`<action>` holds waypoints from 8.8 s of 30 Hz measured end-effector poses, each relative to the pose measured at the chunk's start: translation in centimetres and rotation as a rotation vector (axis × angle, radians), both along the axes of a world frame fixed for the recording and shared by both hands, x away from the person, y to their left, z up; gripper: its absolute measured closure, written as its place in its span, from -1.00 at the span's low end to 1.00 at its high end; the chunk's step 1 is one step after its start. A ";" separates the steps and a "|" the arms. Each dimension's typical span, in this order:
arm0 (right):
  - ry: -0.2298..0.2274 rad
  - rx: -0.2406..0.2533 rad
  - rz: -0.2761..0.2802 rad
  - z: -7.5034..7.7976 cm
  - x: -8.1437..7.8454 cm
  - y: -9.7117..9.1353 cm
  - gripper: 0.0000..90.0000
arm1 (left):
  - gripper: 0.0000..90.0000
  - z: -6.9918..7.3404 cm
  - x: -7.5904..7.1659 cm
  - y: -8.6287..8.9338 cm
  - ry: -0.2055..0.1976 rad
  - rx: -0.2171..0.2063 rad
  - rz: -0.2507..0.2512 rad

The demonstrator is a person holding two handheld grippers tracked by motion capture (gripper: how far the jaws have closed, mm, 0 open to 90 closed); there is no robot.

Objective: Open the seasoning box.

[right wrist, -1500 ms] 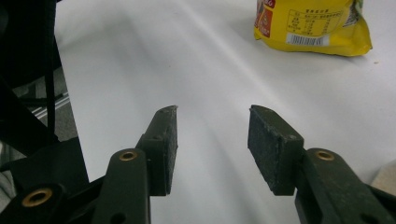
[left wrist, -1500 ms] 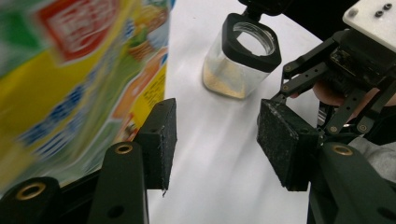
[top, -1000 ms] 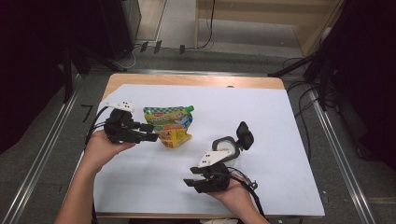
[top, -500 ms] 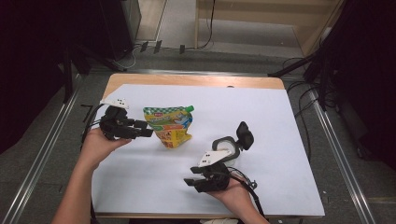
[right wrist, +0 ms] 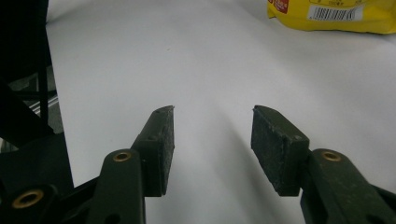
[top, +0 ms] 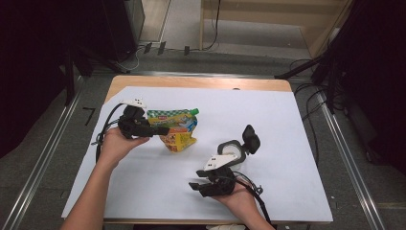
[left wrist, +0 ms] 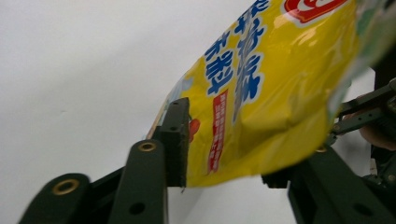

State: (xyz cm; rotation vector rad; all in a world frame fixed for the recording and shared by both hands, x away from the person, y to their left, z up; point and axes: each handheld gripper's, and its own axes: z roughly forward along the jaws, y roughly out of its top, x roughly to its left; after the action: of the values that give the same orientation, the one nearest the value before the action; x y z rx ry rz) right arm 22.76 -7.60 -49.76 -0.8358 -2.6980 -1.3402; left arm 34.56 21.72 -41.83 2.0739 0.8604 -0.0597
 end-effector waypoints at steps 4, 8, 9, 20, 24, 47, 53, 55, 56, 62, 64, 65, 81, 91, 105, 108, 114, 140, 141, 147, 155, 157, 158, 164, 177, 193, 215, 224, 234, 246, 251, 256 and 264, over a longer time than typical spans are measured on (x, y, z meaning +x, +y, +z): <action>-0.008 0.000 -0.003 -0.3 0.0 0.1 0.09 | 0.56 -0.2 0.1 -0.5 -0.005 -0.021 0.000; -0.012 -0.002 -0.002 -0.5 0.1 0.1 0.06 | 0.78 0.0 0.0 -0.6 -0.026 -0.004 -0.001; -0.012 0.000 -0.001 -0.5 0.1 0.2 0.05 | 0.89 0.1 -0.2 -0.7 -0.046 -0.009 -0.002; -0.025 0.015 -0.002 -0.7 0.2 0.0 0.06 | 1.00 1.5 -0.8 -1.2 -0.041 -0.055 0.026; -0.029 0.022 -0.005 -0.7 0.2 -0.1 0.06 | 1.00 2.6 -1.3 -1.4 -0.017 -0.059 0.021; 0.009 0.009 -0.074 -0.6 1.8 1.8 0.11 | 1.00 6.6 -4.1 -3.0 -0.010 -0.122 -0.030; -0.018 0.004 -0.112 -1.0 2.4 2.6 0.15 | 1.00 7.1 -4.6 -3.0 -0.006 -0.134 -0.034; -0.026 0.008 -0.129 -1.2 2.6 2.7 0.17 | 1.00 7.3 -4.9 -3.1 0.000 -0.128 -0.038; -0.026 0.008 -0.129 -1.2 2.6 2.7 0.17 | 1.00 7.3 -4.9 -3.1 0.000 -0.128 -0.038; -0.048 0.017 -0.175 -1.5 2.8 3.1 0.27 | 1.00 7.7 -5.5 -3.2 0.010 -0.135 -0.042; -0.060 0.014 -0.191 -1.6 2.7 3.2 0.28 | 1.00 7.8 -5.7 -3.2 0.019 -0.138 -0.044; -0.065 0.021 -0.200 -1.6 2.7 3.3 0.29 | 1.00 7.8 -5.8 -3.2 0.022 -0.143 -0.042; -0.226 0.104 -0.173 -0.8 1.1 4.1 0.38 | 1.00 7.2 -6.5 -2.4 0.081 -0.183 0.012; -0.250 0.055 -0.084 -0.1 -0.7 3.7 0.37 | 1.00 6.5 -6.4 -4.1 0.067 -0.135 0.010; -0.208 0.079 -0.041 0.9 -2.2 3.3 0.31 | 0.87 5.1 -6.4 -6.6 0.076 -0.091 -0.053; -0.200 0.084 -0.031 1.1 -2.5 3.4 0.30 | 0.83 5.0 -6.5 -7.1 0.073 -0.081 -0.065; -0.182 0.094 -0.024 1.3 -2.6 3.3 0.30 | 0.78 4.8 -6.6 -7.7 0.075 -0.060 -0.075; -0.154 0.126 -0.008 2.2 -3.1 3.3 0.30 | 0.65 4.3 -7.0 -9.3 0.058 0.005 -0.083; -0.154 0.127 -0.007 2.2 -3.2 3.3 0.30 | 0.64 4.3 -7.0 -9.4 0.060 0.011 -0.082; -0.148 0.124 -0.016 2.3 -3.3 3.1 0.30 | 0.64 4.2 -6.8 -9.8 0.067 0.012 -0.093; -0.149 0.120 -0.030 2.2 -3.4 2.8 0.28 | 0.65 4.1 -6.5 -10.6 0.083 0.029 -0.106; -0.147 0.116 -0.030 2.2 -3.5 2.8 0.27 | 0.65 4.1 -6.5 -10.7 0.082 0.032 -0.109; -0.144 0.114 -0.032 2.2 -3.5 2.9 0.26 | 0.65 4.0 -6.5 -10.8 0.083 0.044 -0.108; -0.123 0.120 -0.028 2.2 -3.5 2.9 0.27 | 0.65 4.0 -6.4 -11.1 0.093 0.055 -0.097; -0.067 0.167 -0.030 2.4 -3.5 3.0 0.27 | 0.60 4.0 -6.1 -11.5 0.136 0.051 -0.090; -0.067 0.208 -0.026 3.1 -3.2 2.9 0.23 | 0.61 5.0 -4.6 -12.5 0.222 0.060 -0.060; -0.093 0.213 -0.072 3.4 -3.2 2.8 0.35 | 0.48 5.2 -4.2 -12.7 0.263 0.051 -0.072; -0.059 0.260 -0.091 3.6 -3.0 2.2 0.36 | 0.52 5.2 -4.5 -12.5 0.260 0.075 -0.082; -0.126 0.204 -0.054 3.8 -3.2 2.6 0.37 | 0.58 5.2 -4.5 -12.9 0.269 0.100 -0.049; -0.154 0.191 -0.061 4.0 -3.2 2.8 0.39 | 0.51 5.3 -4.3 -13.1 0.273 0.062 -0.042; -0.123 0.230 -0.078 4.1 -3.3 2.7 0.41 | 0.47 5.6 -4.3 -13.1 0.255 0.062 -0.057; -0.122 0.235 -0.073 4.4 -3.3 2.8 0.41 | 0.51 6.1 -4.1 -13.6 0.238 0.125 -0.087; -0.103 0.235 -0.057 5.0 -2.3 2.9 0.37 | 0.59 5.8 -2.0 -13.5 0.349 0.093 -0.044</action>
State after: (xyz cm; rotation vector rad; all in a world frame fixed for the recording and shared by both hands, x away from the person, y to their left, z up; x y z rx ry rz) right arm 20.43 -4.73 -44.73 -0.8475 -2.5355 -1.7156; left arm 32.58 8.25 -36.06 2.2056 1.0417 -0.4237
